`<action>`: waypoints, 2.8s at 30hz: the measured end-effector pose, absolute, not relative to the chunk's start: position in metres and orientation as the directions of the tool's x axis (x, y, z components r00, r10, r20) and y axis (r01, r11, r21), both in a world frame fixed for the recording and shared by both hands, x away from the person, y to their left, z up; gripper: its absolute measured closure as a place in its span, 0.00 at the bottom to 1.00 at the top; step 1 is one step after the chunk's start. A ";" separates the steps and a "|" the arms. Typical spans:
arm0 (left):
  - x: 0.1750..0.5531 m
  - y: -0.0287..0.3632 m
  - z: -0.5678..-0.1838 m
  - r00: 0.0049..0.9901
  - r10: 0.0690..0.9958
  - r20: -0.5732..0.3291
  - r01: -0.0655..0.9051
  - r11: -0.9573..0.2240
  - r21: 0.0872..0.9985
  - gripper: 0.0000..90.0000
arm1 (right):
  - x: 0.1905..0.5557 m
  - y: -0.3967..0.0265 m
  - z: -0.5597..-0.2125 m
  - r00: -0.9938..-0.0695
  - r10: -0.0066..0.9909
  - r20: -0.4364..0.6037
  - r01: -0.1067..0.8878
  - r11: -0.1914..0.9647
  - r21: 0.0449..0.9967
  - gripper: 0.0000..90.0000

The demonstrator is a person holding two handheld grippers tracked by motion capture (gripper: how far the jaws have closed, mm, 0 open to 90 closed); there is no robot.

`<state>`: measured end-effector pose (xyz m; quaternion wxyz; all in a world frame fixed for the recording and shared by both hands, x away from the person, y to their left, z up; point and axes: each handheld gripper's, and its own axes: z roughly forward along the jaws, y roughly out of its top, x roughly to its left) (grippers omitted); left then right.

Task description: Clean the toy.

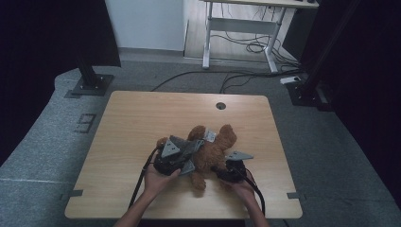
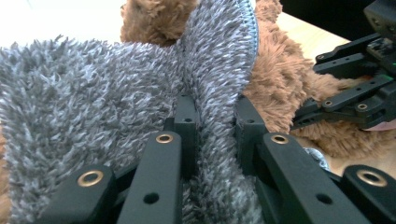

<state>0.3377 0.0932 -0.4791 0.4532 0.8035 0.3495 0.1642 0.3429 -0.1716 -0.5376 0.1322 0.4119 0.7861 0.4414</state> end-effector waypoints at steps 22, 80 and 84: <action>0.342 0.078 -0.446 0.700 0.712 -0.057 0.385 -0.309 0.869 0.84 | 0.342 -0.169 -0.538 -0.573 0.814 0.090 0.508 0.266 0.819 0.69; 0.326 0.080 -0.424 0.704 0.708 -0.053 0.343 -0.274 0.899 0.86 | 0.336 -0.172 -0.543 -0.592 0.798 0.113 0.509 0.262 0.820 0.70; 0.334 0.018 -0.433 0.756 0.654 -0.031 0.341 -0.352 0.872 0.86 | 0.336 -0.173 -0.543 -0.594 0.796 0.115 0.510 0.261 0.820 0.70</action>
